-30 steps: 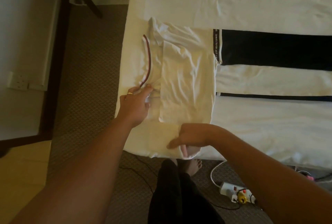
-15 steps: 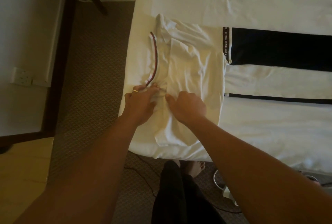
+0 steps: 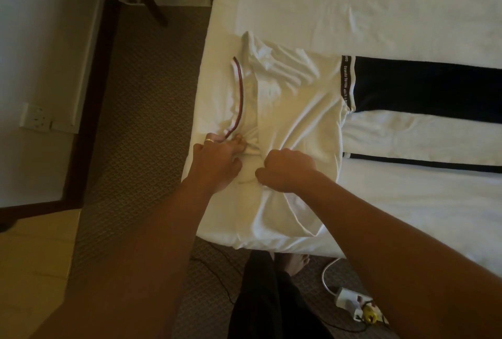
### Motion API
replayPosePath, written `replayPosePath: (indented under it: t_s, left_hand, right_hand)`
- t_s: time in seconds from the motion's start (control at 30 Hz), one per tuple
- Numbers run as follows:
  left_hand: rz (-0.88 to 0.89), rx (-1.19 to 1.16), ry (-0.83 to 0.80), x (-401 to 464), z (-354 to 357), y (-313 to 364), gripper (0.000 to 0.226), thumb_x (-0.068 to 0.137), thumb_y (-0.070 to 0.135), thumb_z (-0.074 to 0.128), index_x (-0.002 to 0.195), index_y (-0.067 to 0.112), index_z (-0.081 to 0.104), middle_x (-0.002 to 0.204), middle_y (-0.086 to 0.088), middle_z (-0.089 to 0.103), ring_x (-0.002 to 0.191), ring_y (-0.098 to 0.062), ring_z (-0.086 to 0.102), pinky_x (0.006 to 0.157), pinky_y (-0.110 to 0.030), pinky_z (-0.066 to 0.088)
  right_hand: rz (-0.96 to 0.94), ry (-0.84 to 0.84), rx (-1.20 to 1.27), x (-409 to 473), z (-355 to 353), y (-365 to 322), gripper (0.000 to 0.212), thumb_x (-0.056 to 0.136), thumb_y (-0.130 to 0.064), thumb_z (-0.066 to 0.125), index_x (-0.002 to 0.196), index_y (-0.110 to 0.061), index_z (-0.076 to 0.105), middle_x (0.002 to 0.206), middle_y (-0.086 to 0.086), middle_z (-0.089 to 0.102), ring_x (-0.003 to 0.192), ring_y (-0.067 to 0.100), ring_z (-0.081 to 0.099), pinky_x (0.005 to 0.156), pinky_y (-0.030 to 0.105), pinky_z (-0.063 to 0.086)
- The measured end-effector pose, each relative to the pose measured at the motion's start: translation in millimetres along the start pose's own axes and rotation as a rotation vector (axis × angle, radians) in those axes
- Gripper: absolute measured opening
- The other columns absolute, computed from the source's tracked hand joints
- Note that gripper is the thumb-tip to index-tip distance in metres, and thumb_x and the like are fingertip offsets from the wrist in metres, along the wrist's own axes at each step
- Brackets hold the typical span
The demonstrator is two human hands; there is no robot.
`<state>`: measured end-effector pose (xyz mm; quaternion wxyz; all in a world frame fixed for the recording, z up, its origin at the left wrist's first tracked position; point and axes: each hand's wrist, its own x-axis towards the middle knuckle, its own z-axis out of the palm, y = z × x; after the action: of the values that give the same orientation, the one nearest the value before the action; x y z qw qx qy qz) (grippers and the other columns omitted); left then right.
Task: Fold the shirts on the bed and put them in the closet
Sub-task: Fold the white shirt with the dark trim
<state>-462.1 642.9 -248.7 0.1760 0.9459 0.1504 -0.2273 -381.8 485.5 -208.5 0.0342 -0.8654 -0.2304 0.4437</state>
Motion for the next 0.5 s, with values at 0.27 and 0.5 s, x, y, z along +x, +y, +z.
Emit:
replayPosePath:
  t_s: [0.27, 0.5]
  left_hand:
    - [0.119, 0.125, 0.343, 20, -13, 12, 0.026, 0.082, 0.031, 0.046, 0.082, 0.017, 0.068, 0.082, -0.004, 0.066, 0.08, -0.033, 0.06, 0.069, -0.04, 0.041]
    - [0.2, 0.104, 0.317, 32, -7, 8, 0.035, 0.083, 0.031, 0.044, 0.087, 0.016, 0.075, 0.09, -0.006, 0.068, 0.079, -0.035, 0.061, 0.062, -0.038, 0.045]
  right_hand:
    - [-0.006, 0.481, 0.074, 34, -35, -3, 0.033, 0.097, -0.051, 0.046, 0.091, -0.019, 0.046, 0.082, -0.001, 0.049, 0.08, 0.027, 0.054, 0.07, 0.034, 0.036]
    - [-0.018, 0.438, -0.039, 55, -40, -6, 0.021, 0.098, -0.039, 0.048, 0.098, -0.019, 0.044, 0.085, -0.001, 0.046, 0.077, 0.023, 0.048, 0.069, 0.035, 0.036]
